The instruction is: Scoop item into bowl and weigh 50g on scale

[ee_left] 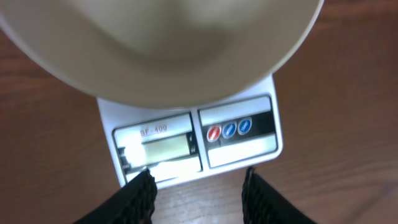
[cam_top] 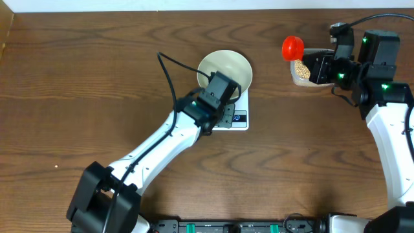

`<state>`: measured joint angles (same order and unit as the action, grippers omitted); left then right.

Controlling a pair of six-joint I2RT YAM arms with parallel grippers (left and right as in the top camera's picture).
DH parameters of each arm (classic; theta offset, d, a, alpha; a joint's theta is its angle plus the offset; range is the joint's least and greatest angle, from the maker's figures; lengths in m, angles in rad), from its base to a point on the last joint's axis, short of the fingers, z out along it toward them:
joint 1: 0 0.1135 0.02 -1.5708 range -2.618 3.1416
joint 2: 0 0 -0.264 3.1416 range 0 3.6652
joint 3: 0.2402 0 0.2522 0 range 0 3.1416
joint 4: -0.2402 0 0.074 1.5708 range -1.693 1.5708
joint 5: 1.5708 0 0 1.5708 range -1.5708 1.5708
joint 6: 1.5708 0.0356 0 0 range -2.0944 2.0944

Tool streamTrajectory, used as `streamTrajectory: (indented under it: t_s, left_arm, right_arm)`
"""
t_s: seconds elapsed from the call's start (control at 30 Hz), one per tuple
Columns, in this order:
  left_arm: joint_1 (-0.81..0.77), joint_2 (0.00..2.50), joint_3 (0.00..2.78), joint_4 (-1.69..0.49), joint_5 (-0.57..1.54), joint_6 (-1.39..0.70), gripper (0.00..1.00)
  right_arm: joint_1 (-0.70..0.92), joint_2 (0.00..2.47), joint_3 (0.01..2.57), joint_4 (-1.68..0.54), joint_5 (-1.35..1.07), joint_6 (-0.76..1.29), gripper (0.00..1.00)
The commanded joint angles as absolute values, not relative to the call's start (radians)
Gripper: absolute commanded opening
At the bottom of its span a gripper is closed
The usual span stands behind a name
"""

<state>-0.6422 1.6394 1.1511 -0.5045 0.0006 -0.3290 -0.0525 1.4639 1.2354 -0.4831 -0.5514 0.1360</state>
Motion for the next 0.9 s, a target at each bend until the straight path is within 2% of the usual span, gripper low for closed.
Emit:
streamTrajectory:
  t_s: [0.0,0.17,0.23,0.27,0.3,0.33,0.37,0.87]
  left_arm:
    - [-0.665,1.635,1.07,-0.414,-0.02,-0.353,0.44]
    - [-0.673,1.643,1.028,-0.352,-0.021,-0.324,0.43]
    - [-0.666,1.657,1.026,-0.341,-0.024,-0.307,0.38]
    - [-0.664,1.666,1.026,-0.331,-0.028,-0.307,0.33]
    - [-0.662,1.675,1.026,-0.319,-0.033,-0.307,0.19]
    - [-0.662,1.687,1.026,-0.304,-0.037,-0.307,0.09]
    - [-0.662,1.699,1.026,-0.291,-0.038,-0.308,0.08]
    - [-0.642,1.755,1.026,-0.214,-0.033,-0.29,0.07]
  right_arm:
    - [-0.053,1.465,1.254,-0.487,-0.551,0.118,0.01]
    - [-0.053,1.465,1.254,-0.487,-0.548,0.118,0.01]
    - [-0.053,1.465,1.254,-0.487,-0.543,0.118,0.01]
    - [-0.053,1.465,1.254,-0.487,-0.535,0.118,0.01]
    - [-0.052,1.465,1.254,-0.488,-0.528,0.118,0.01]
    - [-0.052,1.465,1.254,-0.49,-0.525,0.118,0.01]
    - [-0.052,1.465,1.254,-0.49,-0.525,0.118,0.01]
    - [-0.052,1.465,1.254,-0.491,-0.521,0.118,0.01]
